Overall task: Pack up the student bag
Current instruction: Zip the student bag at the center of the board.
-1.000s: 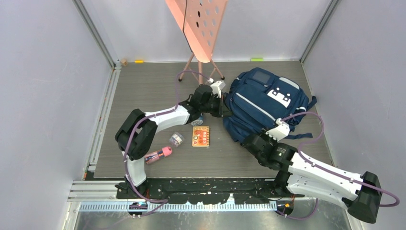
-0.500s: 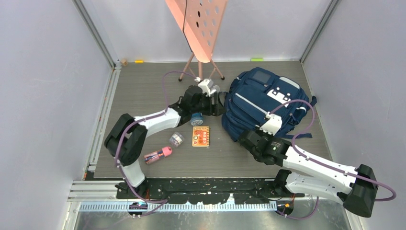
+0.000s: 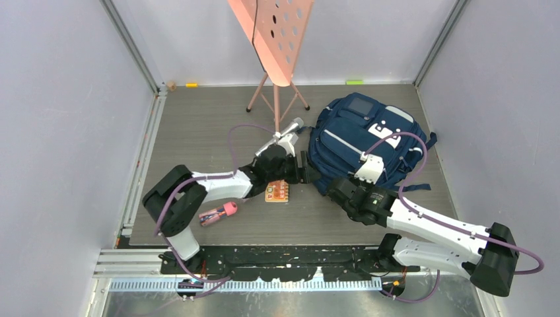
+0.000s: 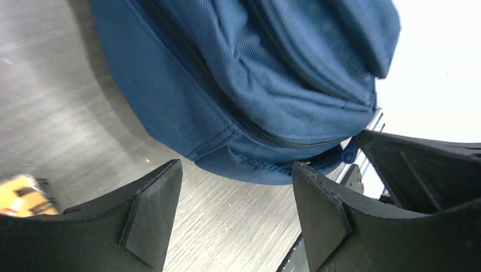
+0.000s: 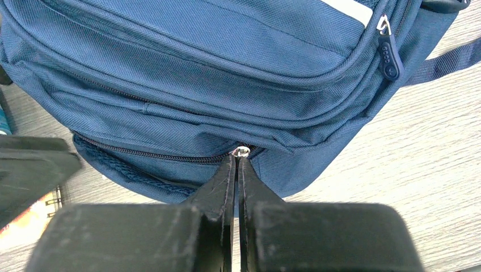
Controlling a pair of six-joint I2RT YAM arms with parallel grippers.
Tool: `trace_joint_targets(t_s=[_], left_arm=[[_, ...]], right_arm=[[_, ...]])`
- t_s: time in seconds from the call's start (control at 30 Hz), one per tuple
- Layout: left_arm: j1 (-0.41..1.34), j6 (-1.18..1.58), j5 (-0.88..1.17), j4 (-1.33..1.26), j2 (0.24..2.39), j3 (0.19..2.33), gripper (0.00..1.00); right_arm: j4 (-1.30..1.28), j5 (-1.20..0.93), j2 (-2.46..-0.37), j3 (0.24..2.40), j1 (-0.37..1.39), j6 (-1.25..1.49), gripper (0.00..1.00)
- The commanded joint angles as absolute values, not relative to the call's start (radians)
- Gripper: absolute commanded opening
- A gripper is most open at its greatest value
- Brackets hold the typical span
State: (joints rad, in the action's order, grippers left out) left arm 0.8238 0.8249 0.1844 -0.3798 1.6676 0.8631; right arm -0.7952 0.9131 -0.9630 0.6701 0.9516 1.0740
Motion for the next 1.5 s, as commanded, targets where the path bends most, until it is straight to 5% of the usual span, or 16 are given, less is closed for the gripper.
trace_joint_targets(t_s=[0.0, 0.37, 0.5, 0.6, 1.47], left_arm=[[0.854, 0.905, 0.193, -0.466, 1.731, 0.898, 0.72], [0.868, 0.917, 0.18, -0.483, 1.86, 0.948, 0.68], [0.857, 0.886, 0.158, -0.458, 1.847, 0.959, 0.22], [0.815, 0.874, 0.158, -0.445, 1.806, 0.945, 0.01], [0.528, 0.678, 0.193, -0.22, 1.529, 0.941, 0.0]], right_arm=[[-0.8, 0.954, -0.953, 0.717, 0.946, 1.063, 0.01], [-0.827, 0.967, -1.007, 0.75, 0.946, 1.04, 0.0], [-0.825, 0.956, -1.023, 0.747, 0.944, 1.04, 0.0], [-0.824, 0.936, -1.029, 0.738, 0.934, 1.04, 0.0], [-0.763, 0.765, -1.042, 0.625, 0.586, 1.035, 0.0]])
